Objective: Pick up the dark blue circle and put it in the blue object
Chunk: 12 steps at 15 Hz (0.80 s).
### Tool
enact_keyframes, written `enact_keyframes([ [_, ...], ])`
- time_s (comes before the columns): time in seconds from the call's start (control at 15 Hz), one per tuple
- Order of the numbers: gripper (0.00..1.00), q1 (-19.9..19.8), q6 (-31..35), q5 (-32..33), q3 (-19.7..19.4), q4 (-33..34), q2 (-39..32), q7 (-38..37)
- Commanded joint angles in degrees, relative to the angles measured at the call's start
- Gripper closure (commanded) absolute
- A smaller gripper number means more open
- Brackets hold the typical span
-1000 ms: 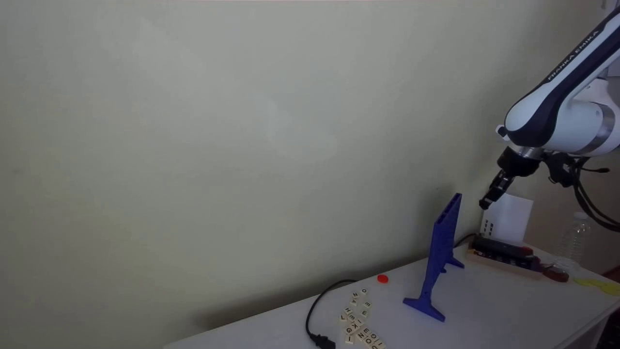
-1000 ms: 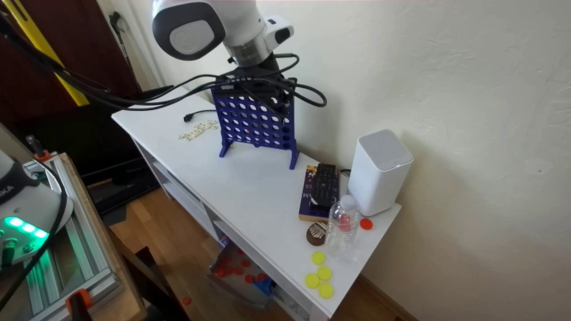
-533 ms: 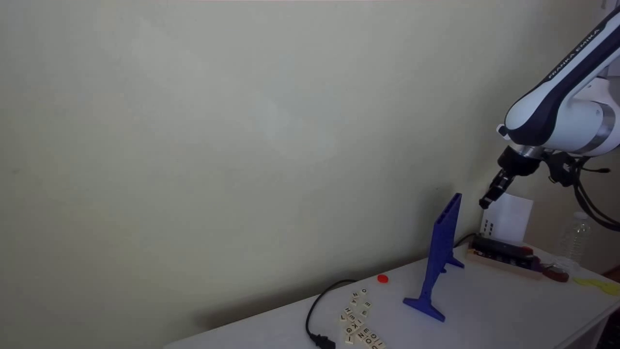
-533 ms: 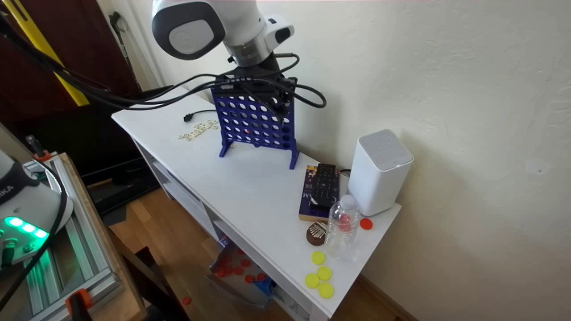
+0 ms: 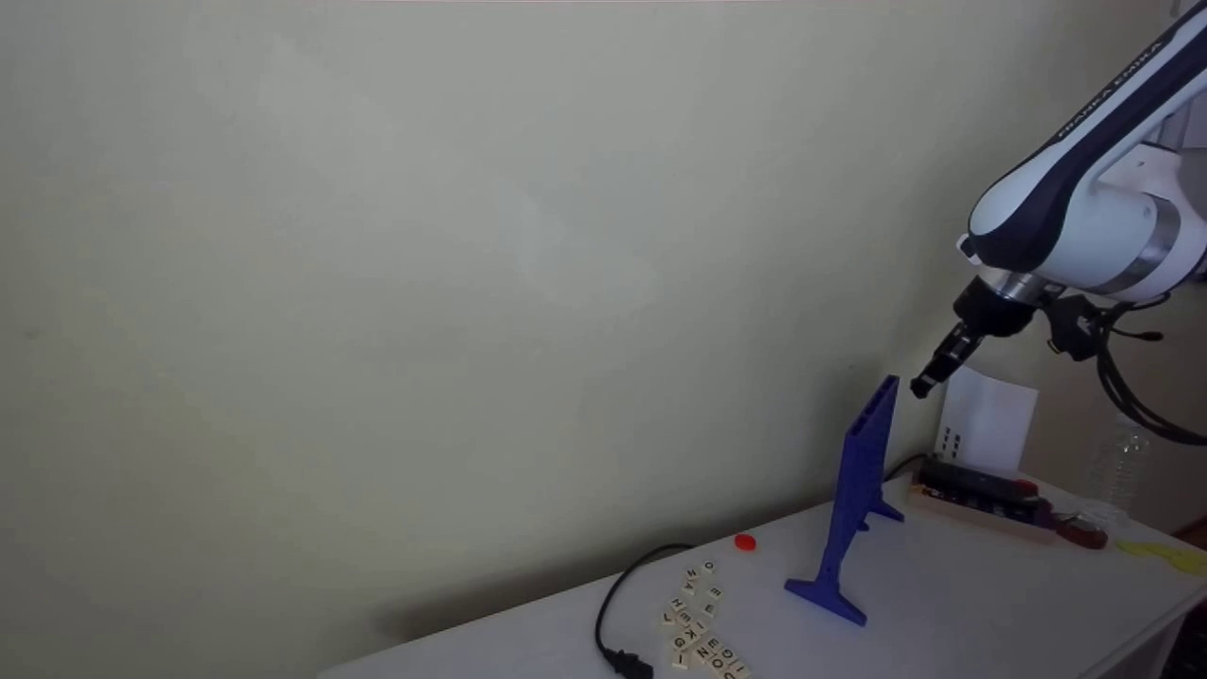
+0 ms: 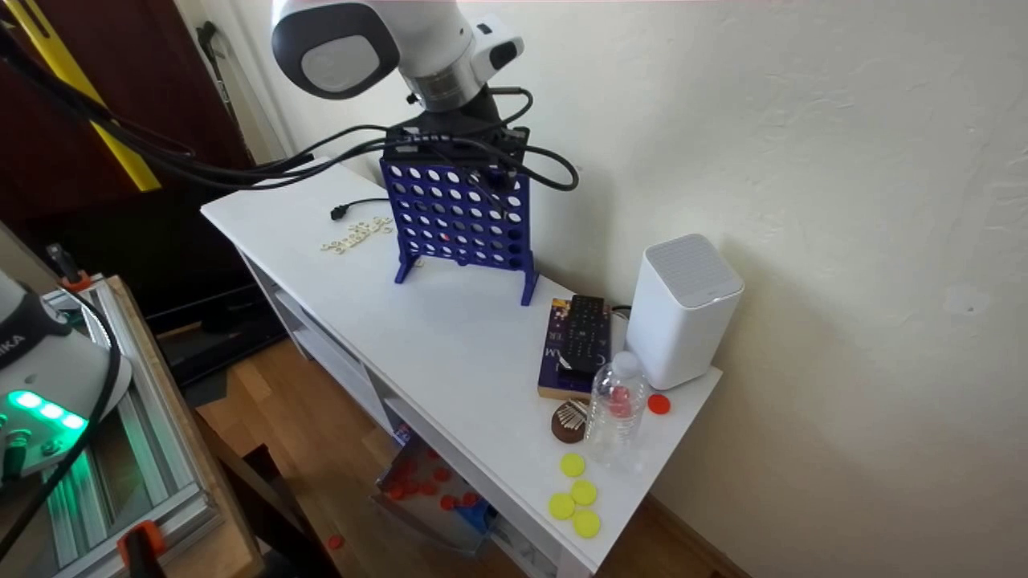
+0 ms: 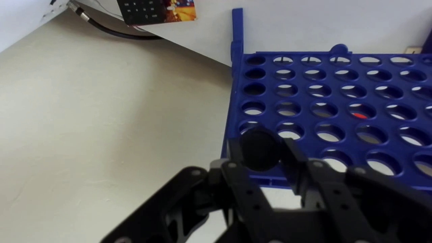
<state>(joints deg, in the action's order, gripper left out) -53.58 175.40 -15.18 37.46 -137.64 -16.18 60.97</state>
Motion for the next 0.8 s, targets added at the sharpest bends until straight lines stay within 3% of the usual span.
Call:
enact_keyframes([
  [0.0, 0.91, -5.9, 1.7, -2.9, 5.8, 0.3, -1.5, 3.7],
  [0.53, 0.91, -19.6, 4.3, -1.9, 18.8, 0.2, -5.9, 6.0],
  [0.73, 0.91, -23.1, 4.3, -0.9, 21.9, -0.2, -7.6, 6.4],
])
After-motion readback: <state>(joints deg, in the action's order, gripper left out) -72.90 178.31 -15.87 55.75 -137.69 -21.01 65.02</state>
